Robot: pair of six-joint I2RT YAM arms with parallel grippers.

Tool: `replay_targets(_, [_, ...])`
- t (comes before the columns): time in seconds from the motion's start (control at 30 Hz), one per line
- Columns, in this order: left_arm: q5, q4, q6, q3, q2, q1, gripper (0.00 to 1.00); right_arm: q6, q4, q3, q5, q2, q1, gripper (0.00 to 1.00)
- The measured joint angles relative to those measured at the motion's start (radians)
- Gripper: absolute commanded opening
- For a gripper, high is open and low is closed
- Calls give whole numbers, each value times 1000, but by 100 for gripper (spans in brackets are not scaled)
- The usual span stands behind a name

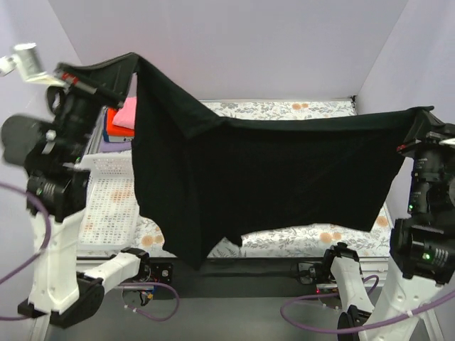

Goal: Fold and stack the t-shirts
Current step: Flatten the tshirt out

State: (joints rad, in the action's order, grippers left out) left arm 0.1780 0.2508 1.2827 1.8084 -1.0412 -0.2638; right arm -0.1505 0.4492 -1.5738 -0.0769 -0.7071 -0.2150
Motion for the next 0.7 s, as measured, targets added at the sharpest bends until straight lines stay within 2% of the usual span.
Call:
replay_targets(0.13, [25, -12, 16, 2, -177, 0, 0, -2, -60, 166, -6, -39, 0, 1])
replay_targets(0.27, [48, -1, 44, 96, -486, 0, 2, -12, -161, 323, -11, -203, 0, 1])
replay_targets(0.3, [55, 23, 54, 164, -591, -1, 15, -18, -189, 344, -11, -267, 0, 1])
replay_targets(0.33, [60, 34, 63, 251, -710, 0, 49, -27, -218, 356, -10, -335, 0, 1])
replay_targets(0.37, [63, 37, 67, 333, -835, 0, 63, -35, -248, 360, -9, -421, 0, 12])
replay_targets(0.4, [68, 52, 84, 433, -959, 0, 82, -47, -278, 357, -1, -510, 0, 33])
replay_targets(0.43, [68, 63, 95, 537, -1085, 1, 96, -63, -295, 341, 11, -602, -2, 65])
replay_targets(0.47, [69, 72, 104, 617, -1184, 1, 96, -76, -303, 318, 23, -695, -2, 98])
replay_targets(0.5, [67, 66, 123, 691, -1289, 3, 96, -82, -306, 283, 41, -781, -3, 98])
replay_targets(0.57, [69, 56, 154, 703, -1410, 7, 97, -89, -310, 205, 77, -924, -5, 98])
replay_targets(0.63, [71, 53, 173, 602, -1437, 13, 98, -95, -311, 158, 109, -992, -6, 99])
replay_targets(0.7, [74, 45, 172, 460, -1404, 14, 98, -97, -307, 156, 134, -988, -6, 98])
